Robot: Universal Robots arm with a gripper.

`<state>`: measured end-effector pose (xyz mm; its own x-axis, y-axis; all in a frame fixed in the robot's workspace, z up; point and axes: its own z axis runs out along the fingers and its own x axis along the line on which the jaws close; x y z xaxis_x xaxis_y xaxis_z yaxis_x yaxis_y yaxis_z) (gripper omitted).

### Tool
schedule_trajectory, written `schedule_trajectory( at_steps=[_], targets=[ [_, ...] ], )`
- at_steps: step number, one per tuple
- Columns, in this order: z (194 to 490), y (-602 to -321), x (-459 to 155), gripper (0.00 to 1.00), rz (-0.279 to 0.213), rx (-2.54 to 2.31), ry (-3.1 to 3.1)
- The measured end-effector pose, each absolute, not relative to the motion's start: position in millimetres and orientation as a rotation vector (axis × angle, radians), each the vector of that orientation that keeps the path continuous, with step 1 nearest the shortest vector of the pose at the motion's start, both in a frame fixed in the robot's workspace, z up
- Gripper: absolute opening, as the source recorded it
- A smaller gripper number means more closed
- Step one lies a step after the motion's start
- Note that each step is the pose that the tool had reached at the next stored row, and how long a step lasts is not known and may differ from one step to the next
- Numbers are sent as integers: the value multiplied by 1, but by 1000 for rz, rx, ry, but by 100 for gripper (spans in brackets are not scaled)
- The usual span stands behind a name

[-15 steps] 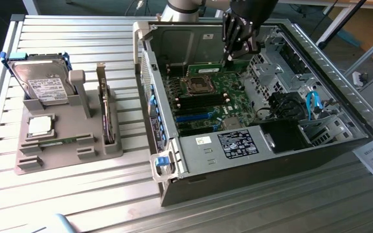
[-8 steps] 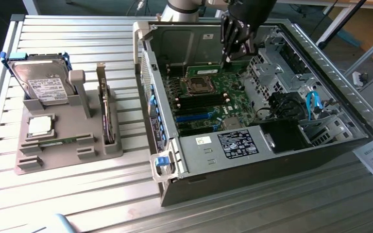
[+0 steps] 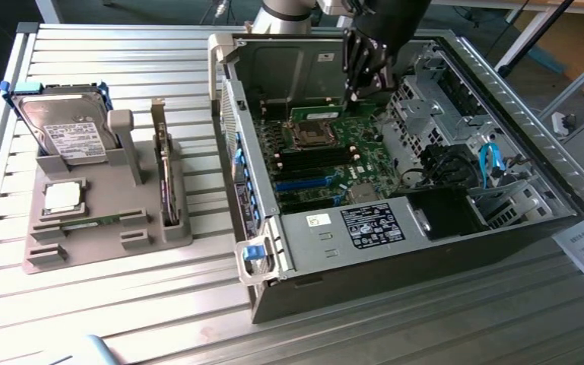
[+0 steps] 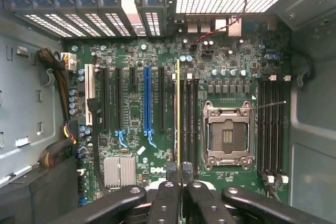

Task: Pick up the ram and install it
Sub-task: 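Insert the ram into the slot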

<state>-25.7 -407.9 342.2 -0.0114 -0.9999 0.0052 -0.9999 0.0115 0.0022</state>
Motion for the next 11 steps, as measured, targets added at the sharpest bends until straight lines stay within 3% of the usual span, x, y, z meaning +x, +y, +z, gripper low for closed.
schedule_trajectory(
  at_steps=[11],
  targets=[
    [328, -404, -26, 12, 3, 2205, -2231]
  ],
)
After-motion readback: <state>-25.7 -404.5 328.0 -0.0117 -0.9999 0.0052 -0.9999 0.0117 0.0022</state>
